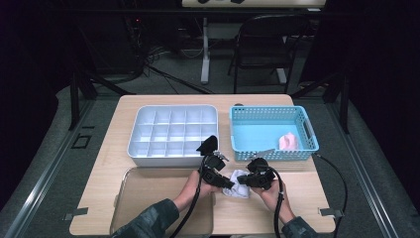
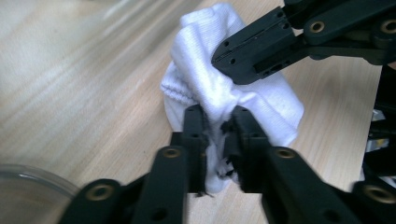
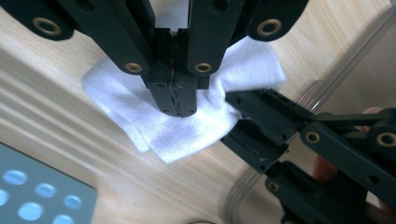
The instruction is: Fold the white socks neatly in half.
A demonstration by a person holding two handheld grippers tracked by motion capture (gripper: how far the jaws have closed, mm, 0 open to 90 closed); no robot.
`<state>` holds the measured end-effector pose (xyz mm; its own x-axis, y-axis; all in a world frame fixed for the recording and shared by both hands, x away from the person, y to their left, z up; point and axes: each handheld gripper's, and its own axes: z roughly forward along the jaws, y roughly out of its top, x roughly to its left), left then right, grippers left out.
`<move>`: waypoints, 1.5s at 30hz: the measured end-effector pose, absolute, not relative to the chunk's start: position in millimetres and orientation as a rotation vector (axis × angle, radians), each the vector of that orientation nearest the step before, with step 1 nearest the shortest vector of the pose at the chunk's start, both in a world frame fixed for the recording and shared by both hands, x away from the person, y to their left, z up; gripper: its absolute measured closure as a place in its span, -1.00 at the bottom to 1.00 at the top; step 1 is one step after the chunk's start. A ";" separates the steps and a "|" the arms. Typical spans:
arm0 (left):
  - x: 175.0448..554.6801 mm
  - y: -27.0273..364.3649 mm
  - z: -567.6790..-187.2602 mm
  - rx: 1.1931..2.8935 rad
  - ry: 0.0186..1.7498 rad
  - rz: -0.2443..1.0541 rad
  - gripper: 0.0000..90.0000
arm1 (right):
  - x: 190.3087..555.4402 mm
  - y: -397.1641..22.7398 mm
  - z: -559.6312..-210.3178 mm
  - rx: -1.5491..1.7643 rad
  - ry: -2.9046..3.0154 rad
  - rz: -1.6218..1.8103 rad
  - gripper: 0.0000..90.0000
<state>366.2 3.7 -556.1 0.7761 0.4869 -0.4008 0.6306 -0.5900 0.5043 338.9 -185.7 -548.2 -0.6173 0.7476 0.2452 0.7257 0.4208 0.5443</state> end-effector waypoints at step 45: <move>358.5 -12.0 -560.9 2.355 0.848 -0.282 0.28 | 336.9 -185.2 -551.2 1.432 2.574 1.000 1.00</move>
<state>358.5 -12.0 -560.9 0.7721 0.5050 -0.3858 0.6355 -0.6068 0.4774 336.9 -185.2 -551.2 -0.5755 0.7719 0.2703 0.7519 0.3695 0.5460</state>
